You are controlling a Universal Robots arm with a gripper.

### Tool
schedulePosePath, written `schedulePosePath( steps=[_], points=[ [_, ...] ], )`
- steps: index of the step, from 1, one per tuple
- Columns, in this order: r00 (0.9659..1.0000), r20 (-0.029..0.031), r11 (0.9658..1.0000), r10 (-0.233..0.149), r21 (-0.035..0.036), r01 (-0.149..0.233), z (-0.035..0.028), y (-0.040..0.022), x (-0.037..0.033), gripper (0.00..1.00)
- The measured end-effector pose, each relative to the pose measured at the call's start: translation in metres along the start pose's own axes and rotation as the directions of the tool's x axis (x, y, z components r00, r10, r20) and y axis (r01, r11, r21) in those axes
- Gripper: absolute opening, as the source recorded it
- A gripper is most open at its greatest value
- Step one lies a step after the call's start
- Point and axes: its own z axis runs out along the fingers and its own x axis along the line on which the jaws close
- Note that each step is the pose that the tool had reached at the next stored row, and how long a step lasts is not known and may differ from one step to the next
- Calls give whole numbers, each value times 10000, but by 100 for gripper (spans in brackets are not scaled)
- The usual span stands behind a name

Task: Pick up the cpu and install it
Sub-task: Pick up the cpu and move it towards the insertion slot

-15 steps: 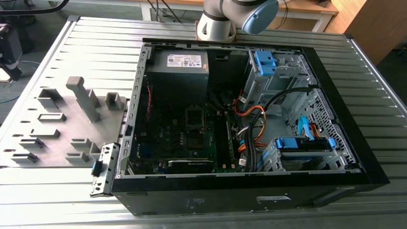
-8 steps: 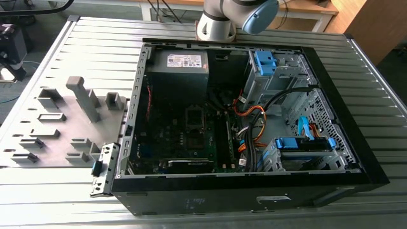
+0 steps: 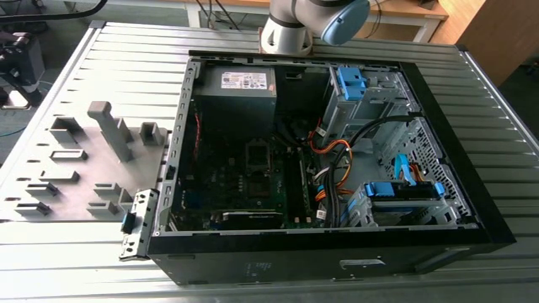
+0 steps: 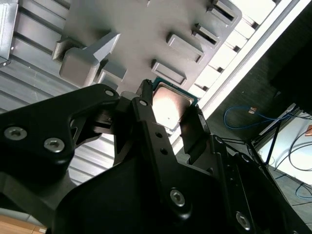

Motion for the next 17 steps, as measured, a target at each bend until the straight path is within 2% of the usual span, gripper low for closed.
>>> schedulePosePath(
  steps=[11, 17],
  points=[
    [10000, 0, 10000, 0, 0, 0, 2, -2, -151, 47],
    [10000, 1, 10000, 1, -1, -1, 3, -2, -194, 47]
  ],
)
